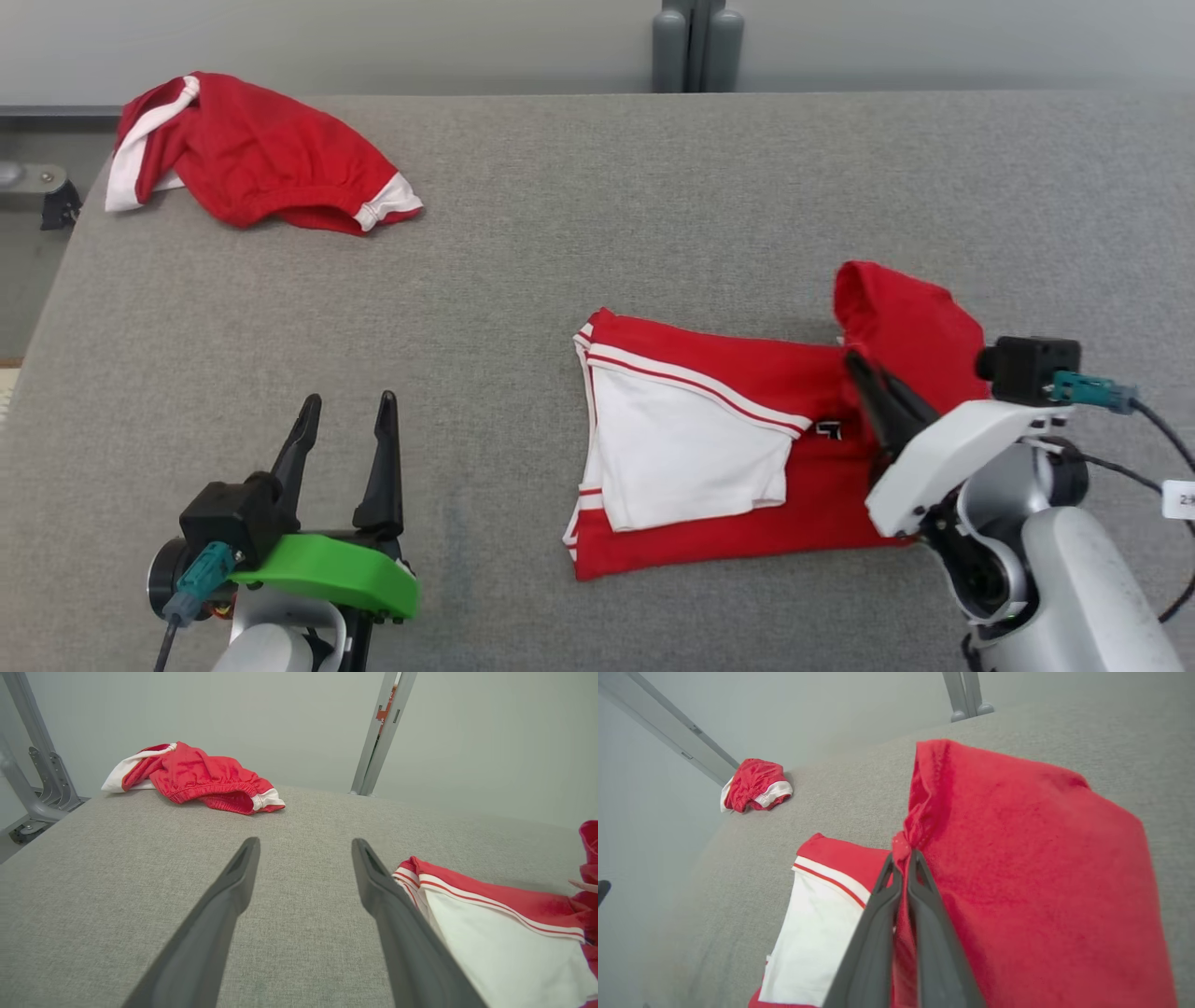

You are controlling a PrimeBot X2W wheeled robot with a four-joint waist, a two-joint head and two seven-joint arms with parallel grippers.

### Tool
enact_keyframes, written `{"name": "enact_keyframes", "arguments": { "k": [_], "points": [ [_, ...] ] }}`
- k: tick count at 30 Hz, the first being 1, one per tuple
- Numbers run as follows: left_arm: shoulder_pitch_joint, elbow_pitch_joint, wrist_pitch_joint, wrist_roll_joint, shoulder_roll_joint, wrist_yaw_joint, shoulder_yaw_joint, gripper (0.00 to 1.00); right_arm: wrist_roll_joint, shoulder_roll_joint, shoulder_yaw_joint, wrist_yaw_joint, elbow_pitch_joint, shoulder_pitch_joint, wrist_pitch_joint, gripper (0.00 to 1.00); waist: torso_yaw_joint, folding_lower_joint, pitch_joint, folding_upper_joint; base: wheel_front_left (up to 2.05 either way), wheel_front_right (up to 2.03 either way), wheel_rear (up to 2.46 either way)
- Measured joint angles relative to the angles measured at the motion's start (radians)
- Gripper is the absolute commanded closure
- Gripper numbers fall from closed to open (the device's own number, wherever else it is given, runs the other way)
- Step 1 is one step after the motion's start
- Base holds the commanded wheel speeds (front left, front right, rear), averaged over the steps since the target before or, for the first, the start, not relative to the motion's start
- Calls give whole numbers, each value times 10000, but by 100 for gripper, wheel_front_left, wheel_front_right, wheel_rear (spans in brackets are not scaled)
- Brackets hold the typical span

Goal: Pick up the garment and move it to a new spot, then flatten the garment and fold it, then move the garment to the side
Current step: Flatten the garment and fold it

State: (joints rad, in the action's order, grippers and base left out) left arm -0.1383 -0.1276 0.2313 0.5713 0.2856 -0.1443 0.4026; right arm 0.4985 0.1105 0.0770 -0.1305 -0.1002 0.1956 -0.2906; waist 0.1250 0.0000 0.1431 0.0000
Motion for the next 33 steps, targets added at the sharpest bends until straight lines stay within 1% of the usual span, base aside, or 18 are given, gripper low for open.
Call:
{"name": "enact_keyframes", "arguments": {
  "k": [4,8,13,19,20,21,25,27,30,33],
  "points": [
    [0,-2,19,4,-4,-10,12,0,301,-240,1020,0,184,15,-71,100,310,0,-35,0,0,0,0],
    [2,10,35,27,-25,-12,33,0,495,-420,1929,0,-40,170,-59,100,596,0,-48,0,0,0,0],
    [0,-10,65,77,-58,-10,38,0,637,-545,2650,0,-679,616,113,100,837,0,2,-1,0,0,0],
    [-37,-88,92,77,-176,25,111,0,755,-589,3231,0,-1873,1178,453,100,987,0,135,0,0,0,0],
    [-53,-102,109,77,-184,33,119,0,767,-593,3271,0,-2033,1241,533,95,1001,0,153,0,0,0,0],
    [-70,-113,123,77,-192,35,117,0,761,-606,3289,0,-2240,1326,688,0,1014,0,175,0,0,0,0],
    [-85,-222,159,79,-213,36,123,0,1191,-617,3701,0,-2458,1612,1354,0,1001,0,217,0,0,0,0],
    [-85,-290,163,90,-253,48,140,0,1223,-631,3777,0,-2504,1717,1657,0,942,0,220,0,0,0,0],
    [-88,-349,173,90,-360,125,217,0,1189,-612,3664,0,-2479,1905,2113,0,809,0,214,0,0,0,0],
    [-113,-397,186,81,-458,178,280,0,859,-596,3283,0,-2303,1964,2594,0,639,0,195,0,0,0,0]
  ]
}}
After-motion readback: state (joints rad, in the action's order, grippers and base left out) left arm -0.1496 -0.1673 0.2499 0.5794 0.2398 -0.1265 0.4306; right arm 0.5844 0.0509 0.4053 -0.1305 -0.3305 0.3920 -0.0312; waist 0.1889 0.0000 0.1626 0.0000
